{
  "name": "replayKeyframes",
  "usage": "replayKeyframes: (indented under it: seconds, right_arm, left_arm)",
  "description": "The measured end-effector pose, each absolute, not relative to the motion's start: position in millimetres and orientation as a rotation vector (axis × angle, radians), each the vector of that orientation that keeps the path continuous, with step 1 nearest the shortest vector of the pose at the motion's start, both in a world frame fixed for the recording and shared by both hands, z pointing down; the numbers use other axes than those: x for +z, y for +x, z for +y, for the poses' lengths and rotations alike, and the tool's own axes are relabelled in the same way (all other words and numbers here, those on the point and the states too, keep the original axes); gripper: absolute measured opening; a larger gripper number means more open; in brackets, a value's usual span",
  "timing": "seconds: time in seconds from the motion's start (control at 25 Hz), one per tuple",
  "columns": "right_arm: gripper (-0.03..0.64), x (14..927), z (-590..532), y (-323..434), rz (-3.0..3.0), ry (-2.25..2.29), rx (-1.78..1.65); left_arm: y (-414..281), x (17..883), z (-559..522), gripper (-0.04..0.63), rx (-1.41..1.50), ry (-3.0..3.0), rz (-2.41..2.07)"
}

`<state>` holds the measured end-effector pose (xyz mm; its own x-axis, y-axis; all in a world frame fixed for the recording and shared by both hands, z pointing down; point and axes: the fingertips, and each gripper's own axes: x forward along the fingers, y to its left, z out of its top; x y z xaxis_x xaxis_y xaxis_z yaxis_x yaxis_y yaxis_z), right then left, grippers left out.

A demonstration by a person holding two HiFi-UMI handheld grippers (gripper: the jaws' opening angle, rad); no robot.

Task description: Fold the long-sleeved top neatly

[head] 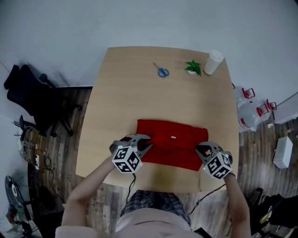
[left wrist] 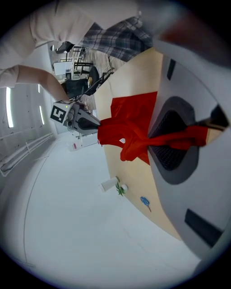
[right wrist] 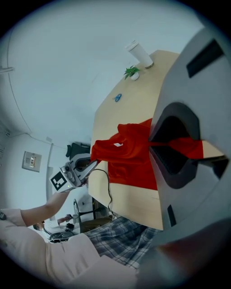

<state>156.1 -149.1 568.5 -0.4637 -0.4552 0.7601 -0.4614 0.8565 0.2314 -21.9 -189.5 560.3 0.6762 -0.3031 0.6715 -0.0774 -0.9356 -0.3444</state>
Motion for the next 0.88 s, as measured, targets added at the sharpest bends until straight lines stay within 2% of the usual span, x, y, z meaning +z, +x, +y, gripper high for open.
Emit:
replayKeyframes:
  seconds: [0.48, 0.6, 0.68, 0.88]
  right_arm:
    - [0.044, 642, -96, 146, -1.98, 0.463, 0.101]
    - [0.063, 656, -90, 147, -1.967, 0.456, 0.171]
    - [0.102, 661, -85, 147, -1.965, 0.443, 0.217]
    - [0.165, 633, -85, 143, -2.023, 0.502, 0.223]
  left_arm:
    - [-37, 625, -131, 0.062, -1.35, -2.661, 0.098]
    - [-43, 638, -121, 0.15, -1.438, -2.76, 0.058]
    - [-46, 646, -115, 0.213, -1.485, -2.795, 0.033]
    - [-40, 633, -122, 0.225, -1.433, -2.809, 0.125]
